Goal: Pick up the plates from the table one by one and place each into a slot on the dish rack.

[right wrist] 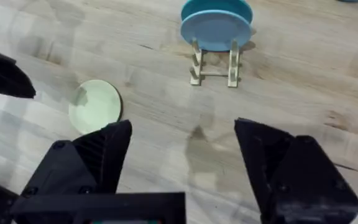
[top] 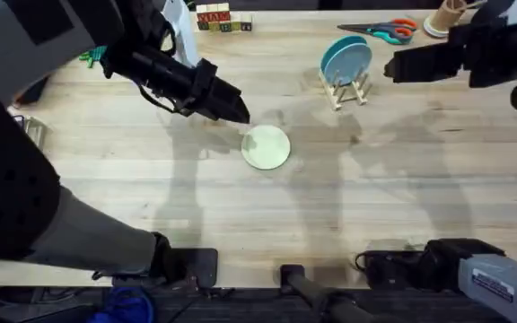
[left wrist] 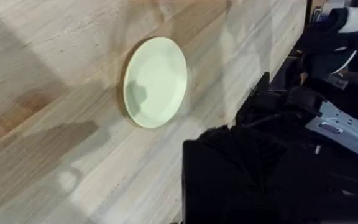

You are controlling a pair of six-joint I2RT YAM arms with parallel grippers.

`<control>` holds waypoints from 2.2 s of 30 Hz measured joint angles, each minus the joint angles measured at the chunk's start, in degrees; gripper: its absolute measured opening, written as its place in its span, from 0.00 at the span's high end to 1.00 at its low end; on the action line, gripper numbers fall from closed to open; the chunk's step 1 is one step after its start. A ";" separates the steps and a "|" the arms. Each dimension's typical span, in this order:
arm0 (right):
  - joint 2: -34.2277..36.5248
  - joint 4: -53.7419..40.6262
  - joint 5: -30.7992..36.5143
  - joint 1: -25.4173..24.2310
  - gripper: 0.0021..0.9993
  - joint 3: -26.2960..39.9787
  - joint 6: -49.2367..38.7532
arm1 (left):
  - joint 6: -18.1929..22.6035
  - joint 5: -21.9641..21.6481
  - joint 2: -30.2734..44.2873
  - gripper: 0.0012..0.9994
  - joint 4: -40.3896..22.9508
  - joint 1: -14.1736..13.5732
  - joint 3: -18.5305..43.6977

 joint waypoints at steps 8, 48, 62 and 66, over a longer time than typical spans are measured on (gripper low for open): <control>-0.02 -0.01 0.02 0.00 0.00 0.00 0.00 | 0.01 -0.23 0.02 0.96 0.41 0.00 0.00; -0.01 -0.01 0.02 0.00 0.00 0.00 0.00 | 0.36 -0.25 10.83 0.96 8.18 0.00 -4.68; -0.01 -0.01 0.01 0.00 0.00 0.00 0.00 | 0.72 -0.50 19.62 0.96 9.01 0.01 -4.94; -0.01 -0.01 0.02 0.00 0.00 0.00 0.00 | 1.11 -0.80 20.11 0.96 9.21 -0.11 -4.93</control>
